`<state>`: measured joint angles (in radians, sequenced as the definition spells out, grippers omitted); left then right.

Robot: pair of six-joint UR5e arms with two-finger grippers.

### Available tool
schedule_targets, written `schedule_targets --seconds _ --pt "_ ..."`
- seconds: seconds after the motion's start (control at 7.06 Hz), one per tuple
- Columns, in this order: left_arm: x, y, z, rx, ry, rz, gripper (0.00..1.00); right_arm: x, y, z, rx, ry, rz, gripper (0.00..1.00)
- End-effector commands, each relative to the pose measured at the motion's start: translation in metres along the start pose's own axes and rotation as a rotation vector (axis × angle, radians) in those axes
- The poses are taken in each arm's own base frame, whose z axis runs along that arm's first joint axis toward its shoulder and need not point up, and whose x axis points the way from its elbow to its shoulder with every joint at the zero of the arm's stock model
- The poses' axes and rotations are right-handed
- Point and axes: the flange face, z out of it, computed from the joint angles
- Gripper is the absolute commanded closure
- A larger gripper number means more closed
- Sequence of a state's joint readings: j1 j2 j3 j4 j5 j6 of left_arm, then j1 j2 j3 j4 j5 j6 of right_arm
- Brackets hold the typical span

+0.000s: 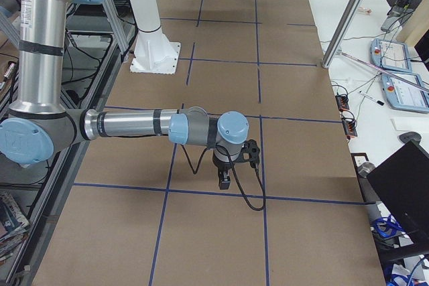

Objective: Place and press bell with both arms

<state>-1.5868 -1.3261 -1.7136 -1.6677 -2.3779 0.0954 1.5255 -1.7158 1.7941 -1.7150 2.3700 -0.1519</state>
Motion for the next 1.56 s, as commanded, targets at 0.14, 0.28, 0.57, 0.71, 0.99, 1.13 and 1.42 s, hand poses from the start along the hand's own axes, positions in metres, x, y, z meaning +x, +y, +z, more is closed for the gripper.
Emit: schedule_targets --seconds 0.14,0.28,0.57,0.71,0.99,1.13,1.42 --pt "0.007 0.025 -0.005 0.001 0.000 0.001 0.00 -0.001 -0.001 -0.002 0.005 0.001 -0.004 0.00" --pt "0.017 0.024 -0.014 0.016 -0.003 0.019 0.00 -0.008 -0.003 -0.008 0.016 0.003 -0.021 0.00" --pt "0.055 0.001 -0.053 0.103 -0.013 0.095 0.00 -0.014 -0.007 -0.014 0.063 0.006 -0.060 0.00" --pt "0.060 -0.017 -0.059 0.116 -0.005 0.110 0.00 -0.014 -0.007 -0.014 0.064 0.007 -0.061 0.00" --pt "0.059 0.002 -0.048 0.120 -0.008 0.145 0.00 -0.016 -0.009 -0.014 0.072 0.008 -0.073 0.00" --pt "0.074 0.010 -0.025 0.103 0.008 0.220 0.00 -0.016 -0.009 -0.014 0.072 0.008 -0.073 0.00" --pt "0.097 0.029 0.034 -0.031 0.022 0.219 0.00 -0.015 -0.008 -0.013 0.070 0.009 -0.074 0.00"
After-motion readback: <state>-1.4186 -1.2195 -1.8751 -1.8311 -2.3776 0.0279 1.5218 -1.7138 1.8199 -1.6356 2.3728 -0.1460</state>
